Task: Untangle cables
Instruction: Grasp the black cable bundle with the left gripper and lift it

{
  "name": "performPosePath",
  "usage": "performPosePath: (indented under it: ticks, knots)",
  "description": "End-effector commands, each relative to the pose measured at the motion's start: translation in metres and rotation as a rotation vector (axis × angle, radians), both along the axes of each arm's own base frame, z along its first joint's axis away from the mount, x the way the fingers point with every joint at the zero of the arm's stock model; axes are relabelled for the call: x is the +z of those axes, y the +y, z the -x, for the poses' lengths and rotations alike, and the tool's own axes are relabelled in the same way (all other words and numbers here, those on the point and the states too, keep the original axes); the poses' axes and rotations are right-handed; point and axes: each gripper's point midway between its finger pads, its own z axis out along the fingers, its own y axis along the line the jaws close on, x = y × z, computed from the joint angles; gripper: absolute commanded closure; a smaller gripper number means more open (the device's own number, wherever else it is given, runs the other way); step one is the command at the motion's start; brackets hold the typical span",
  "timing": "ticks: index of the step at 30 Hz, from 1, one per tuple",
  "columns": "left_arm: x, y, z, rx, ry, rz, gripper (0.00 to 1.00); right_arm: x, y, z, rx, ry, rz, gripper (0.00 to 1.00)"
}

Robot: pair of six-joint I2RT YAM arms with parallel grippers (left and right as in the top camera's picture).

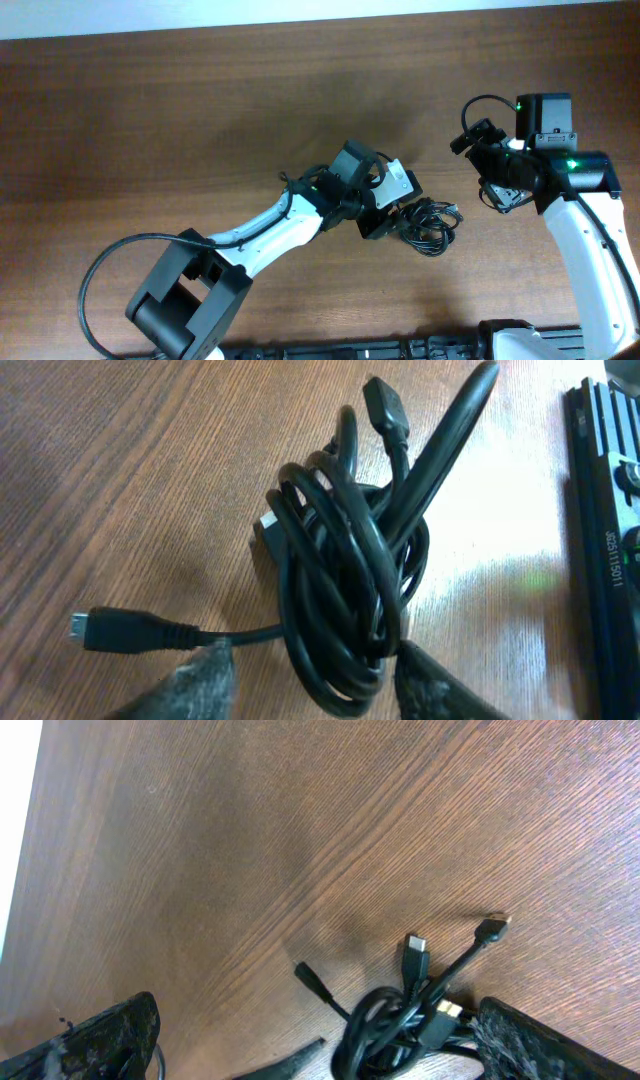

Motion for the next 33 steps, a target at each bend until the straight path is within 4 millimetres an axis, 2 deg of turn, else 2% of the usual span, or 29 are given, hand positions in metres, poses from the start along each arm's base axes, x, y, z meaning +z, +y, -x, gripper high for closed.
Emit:
performPosePath:
  ticks: [1,3,5,6,11,12,14,15,16,17,18,19,23,25,28,33]
  knots:
    - [0.000,-0.003,0.001,-0.030,-0.021,0.006,0.66,0.005,-0.005,-0.002,-0.021,-0.013,0.014,0.01]
    - [0.000,-0.003,0.001,-0.048,-0.041,0.006,0.67,0.005,-0.005,-0.002,-0.019,-0.013,0.012,0.01]
    - [0.000,-0.003,0.001,-0.068,-0.063,0.004,0.82,0.005,-0.004,-0.002,-0.019,-0.010,0.011,0.01]
    - [-0.001,-0.002,0.001,-0.082,-0.078,-0.002,0.98,0.004,-0.004,0.000,-0.018,-0.003,0.011,0.01]
    - [-0.027,0.031,-0.029,0.077,-0.167,-0.219,1.00,0.001,-0.004,0.006,-0.016,0.025,0.012,0.01]
    - [-0.030,0.038,-0.032,0.094,-0.165,-0.245,1.00,0.000,-0.004,0.007,-0.016,0.027,0.012,0.01]
    - [-0.031,0.043,-0.026,0.075,-0.094,-0.222,1.00,0.000,-0.004,0.007,-0.010,0.027,0.015,0.01]
    - [-0.029,0.042,-0.022,0.057,-0.059,-0.191,0.94,0.000,-0.004,0.007,-0.010,0.026,0.015,0.01]
    - [-0.026,0.040,-0.019,0.041,-0.038,-0.163,0.75,0.000,-0.004,0.007,-0.010,0.026,0.015,0.01]
    - [-0.021,0.037,-0.015,-0.019,-0.044,-0.121,0.49,0.001,-0.004,0.006,-0.010,0.025,0.015,0.01]
    - [-0.018,0.033,-0.010,-0.081,-0.064,-0.091,0.28,0.001,-0.004,0.006,-0.010,0.021,0.016,0.01]
    - [-0.010,0.026,0.003,-0.222,-0.118,-0.017,0.01,0.001,-0.005,0.005,-0.010,0.019,0.018,0.01]
    - [0.003,0.014,0.008,-0.306,-0.172,0.073,0.01,0.001,-0.007,0.004,-0.002,0.013,0.041,0.01]
    - [0.009,0.002,0.011,-0.331,-0.217,0.103,0.01,0.002,-0.008,0.003,-0.002,0.009,0.041,0.01]
    - [0.002,-0.014,0.016,-0.361,-0.256,0.118,0.01,0.002,-0.007,0.003,-0.001,0.009,0.041,0.01]
    - [-0.006,-0.017,0.006,-0.342,-0.290,0.105,0.01,0.002,-0.007,0.003,-0.001,0.009,0.041,0.01]
